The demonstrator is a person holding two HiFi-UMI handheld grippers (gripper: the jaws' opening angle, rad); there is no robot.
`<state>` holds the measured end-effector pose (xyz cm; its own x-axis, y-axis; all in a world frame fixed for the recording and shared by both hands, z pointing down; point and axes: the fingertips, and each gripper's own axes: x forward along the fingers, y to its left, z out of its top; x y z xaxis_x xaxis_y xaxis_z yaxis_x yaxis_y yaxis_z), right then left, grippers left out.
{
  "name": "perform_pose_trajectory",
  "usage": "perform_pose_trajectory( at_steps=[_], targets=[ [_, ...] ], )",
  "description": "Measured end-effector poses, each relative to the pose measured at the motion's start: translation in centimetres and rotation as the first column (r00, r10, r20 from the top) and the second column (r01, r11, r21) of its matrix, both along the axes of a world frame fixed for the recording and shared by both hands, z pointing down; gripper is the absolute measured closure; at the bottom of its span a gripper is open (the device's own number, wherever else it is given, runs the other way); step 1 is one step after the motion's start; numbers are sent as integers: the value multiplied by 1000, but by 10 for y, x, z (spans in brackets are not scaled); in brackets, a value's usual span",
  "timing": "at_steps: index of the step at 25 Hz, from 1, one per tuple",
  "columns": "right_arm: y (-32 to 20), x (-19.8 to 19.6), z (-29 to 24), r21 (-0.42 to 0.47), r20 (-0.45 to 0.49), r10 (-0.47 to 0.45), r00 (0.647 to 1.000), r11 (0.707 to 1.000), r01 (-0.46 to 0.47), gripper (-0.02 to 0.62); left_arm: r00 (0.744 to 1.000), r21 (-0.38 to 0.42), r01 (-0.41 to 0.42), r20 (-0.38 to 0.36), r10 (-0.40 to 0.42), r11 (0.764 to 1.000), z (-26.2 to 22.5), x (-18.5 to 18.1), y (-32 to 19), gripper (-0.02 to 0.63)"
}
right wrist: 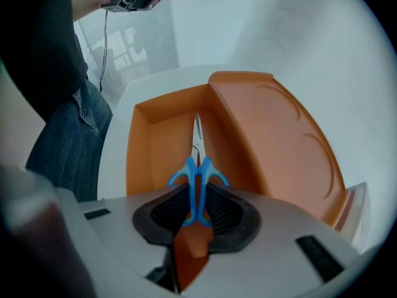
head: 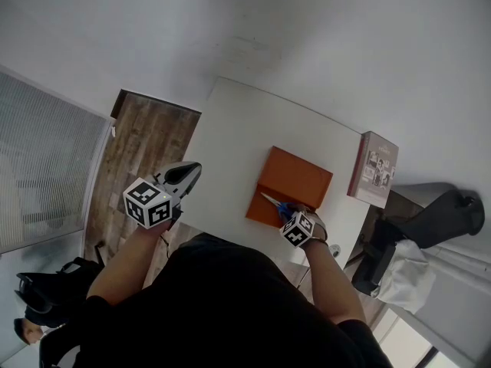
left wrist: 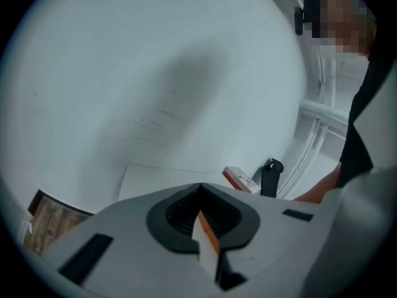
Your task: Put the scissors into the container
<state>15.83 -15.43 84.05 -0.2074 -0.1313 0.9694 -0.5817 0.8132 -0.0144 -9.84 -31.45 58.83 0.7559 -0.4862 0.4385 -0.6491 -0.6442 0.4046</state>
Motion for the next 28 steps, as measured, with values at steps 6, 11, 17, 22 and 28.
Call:
perform_pose_trajectory(
  at_steps=[6, 11, 17, 22, 28],
  targets=[
    [3, -3, 5, -19, -7, -14, 1000, 1000, 14, 511, 1000, 1, -1, -4, 1, 1000, 1, 0, -3, 597],
    [3, -3, 7, -27, -11, -14, 1000, 1000, 13, 511, 1000, -5, 1, -2, -1, 1000, 3, -2, -3, 597],
    [3, -5, 10, -36, -16, -18, 1000, 999, 17, 511, 1000, -10, 4, -2, -4, 1000, 6, -5, -2, 597],
    [3, -6, 13, -46, -17, -18, 1000, 999, 17, 511, 1000, -15, 2, -1, -2, 1000, 8, -6, -2, 597],
    [3, -7, 12, -49, -16, -28, 999, 998, 28, 511, 1000, -20, -3, -2, 3, 1000, 9, -4, -2, 597]
  ],
)
